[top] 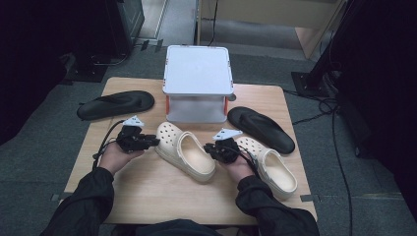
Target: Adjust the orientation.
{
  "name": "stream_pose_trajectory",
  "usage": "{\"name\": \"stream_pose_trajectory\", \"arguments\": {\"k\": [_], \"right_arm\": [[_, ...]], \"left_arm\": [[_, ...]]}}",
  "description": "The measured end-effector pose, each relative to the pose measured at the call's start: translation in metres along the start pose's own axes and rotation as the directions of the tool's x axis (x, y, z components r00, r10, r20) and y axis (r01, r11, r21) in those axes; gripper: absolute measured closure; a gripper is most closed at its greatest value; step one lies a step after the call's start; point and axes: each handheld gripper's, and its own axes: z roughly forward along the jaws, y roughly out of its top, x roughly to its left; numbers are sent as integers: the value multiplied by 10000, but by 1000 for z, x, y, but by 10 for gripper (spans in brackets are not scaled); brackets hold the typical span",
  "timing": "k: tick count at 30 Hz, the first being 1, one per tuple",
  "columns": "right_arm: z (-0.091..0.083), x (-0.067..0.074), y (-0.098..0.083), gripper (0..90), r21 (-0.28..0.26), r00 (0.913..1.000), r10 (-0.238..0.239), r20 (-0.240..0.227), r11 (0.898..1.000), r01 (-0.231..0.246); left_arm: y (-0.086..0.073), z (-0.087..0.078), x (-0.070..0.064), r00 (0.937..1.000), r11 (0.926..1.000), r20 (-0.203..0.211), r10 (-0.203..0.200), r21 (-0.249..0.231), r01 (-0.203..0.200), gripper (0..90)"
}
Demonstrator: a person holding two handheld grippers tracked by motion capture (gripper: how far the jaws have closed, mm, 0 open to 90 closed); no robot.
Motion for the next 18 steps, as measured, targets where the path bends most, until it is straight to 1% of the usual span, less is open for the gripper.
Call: {"name": "stream_pose_trajectory", "arguments": {"k": [3, 5, 7, 10, 12, 14, 15, 16, 17, 18], "right_arm": [[-2, 5, -2, 848, -79, 9998, -137, 114, 9999, 138], [-3, 7, -3, 856, -62, 9999, -20, 128, 10000, 20], [-5, 9, -4, 870, 47, 10000, 50, 67, 10000, -50], [-7, 11, -5, 876, 109, 10000, 49, 26, 9999, -49], [-10, 15, -6, 877, 233, 9995, 247, -218, 9994, -242], [-10, 16, -6, 877, 274, 9991, 309, -293, 9992, -301], [-12, 19, -8, 874, 349, 9979, 395, -512, 9987, -378], [-12, 19, -8, 874, 349, 9979, 395, -512, 9987, -378], [-12, 21, -9, 872, 373, 9974, 353, -621, 9988, -330], [-13, 26, -10, 871, 367, 9981, 142, -593, 9993, -120]], "left_arm": [[1, 2, 0, 10000, 10000, 13, -57, -38, 57, 717], [2, 3, -2, 10000, 10000, -28, -7, -76, 7, 737], [4, 7, -3, 10000, 9998, 29, -82, -160, 83, 768], [7, 10, -2, 10000, 9999, 30, -35, -131, 35, 776], [10, 12, -2, 10000, 9999, 22, -54, -146, 54, 788], [12, 15, -1, 10000, 9998, 11, -5, -195, 5, 797], [14, 16, -1, 10000, 9998, -7, 9, -189, -10, 803], [15, 17, 0, 10000, 9997, -56, 16, -231, -18, 803], [15, 19, 0, 10000, 9995, -71, -43, -324, 41, 809], [16, 20, 0, 10000, 9994, -18, -86, -344, 85, 814]]}}
